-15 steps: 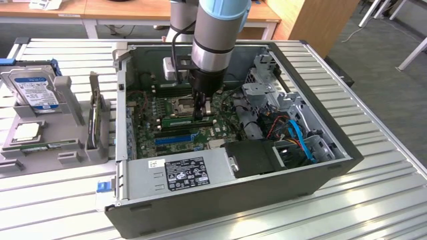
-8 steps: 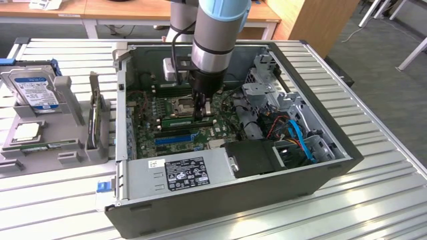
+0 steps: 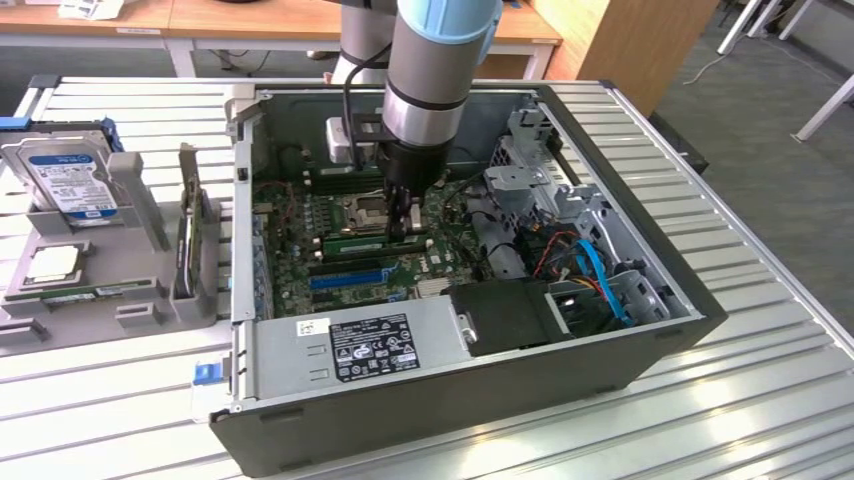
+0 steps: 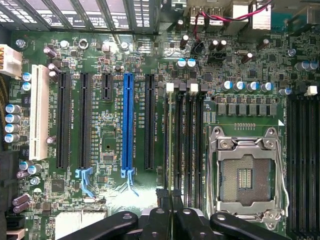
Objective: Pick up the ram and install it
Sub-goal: 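Insert the ram into the slot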
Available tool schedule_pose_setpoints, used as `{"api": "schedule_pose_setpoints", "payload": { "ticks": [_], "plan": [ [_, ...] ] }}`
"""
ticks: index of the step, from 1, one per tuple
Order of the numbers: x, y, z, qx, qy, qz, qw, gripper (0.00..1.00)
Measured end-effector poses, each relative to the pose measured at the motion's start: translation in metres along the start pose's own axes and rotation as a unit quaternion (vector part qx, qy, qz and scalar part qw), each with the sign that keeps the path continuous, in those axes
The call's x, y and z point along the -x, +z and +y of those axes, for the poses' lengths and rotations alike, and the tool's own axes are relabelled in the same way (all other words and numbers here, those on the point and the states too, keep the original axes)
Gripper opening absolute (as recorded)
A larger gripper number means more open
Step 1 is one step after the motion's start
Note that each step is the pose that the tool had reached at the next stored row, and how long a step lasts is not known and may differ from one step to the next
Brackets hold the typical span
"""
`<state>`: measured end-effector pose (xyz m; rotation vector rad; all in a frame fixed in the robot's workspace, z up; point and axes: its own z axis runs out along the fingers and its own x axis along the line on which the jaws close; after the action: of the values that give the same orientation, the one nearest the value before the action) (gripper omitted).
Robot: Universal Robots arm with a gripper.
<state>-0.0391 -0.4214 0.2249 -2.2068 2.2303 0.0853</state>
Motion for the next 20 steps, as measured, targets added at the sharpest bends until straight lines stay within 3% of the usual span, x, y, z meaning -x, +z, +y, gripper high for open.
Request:
{"api": "schedule_pose_setpoints", "payload": {
  "ticks": [7, 8, 10, 11, 20],
  "plan": [
    [0.0000, 0.0000, 0.0000, 0.0000, 0.000, -0.0001, 1.0000, 0.19],
    [0.0000, 0.0000, 0.0000, 0.0000, 0.000, 0.0000, 1.0000, 0.31],
    [0.0000, 0.0001, 0.0000, -0.0001, 0.000, -0.0001, 1.0000, 0.31],
    [0.0000, 0.0000, 0.0000, 0.0000, 0.000, 0.0000, 1.0000, 0.37],
    [0.0002, -0.0043, 0.0002, 0.0000, 0.000, 0.0000, 1.0000, 0.37]
  ]
}}
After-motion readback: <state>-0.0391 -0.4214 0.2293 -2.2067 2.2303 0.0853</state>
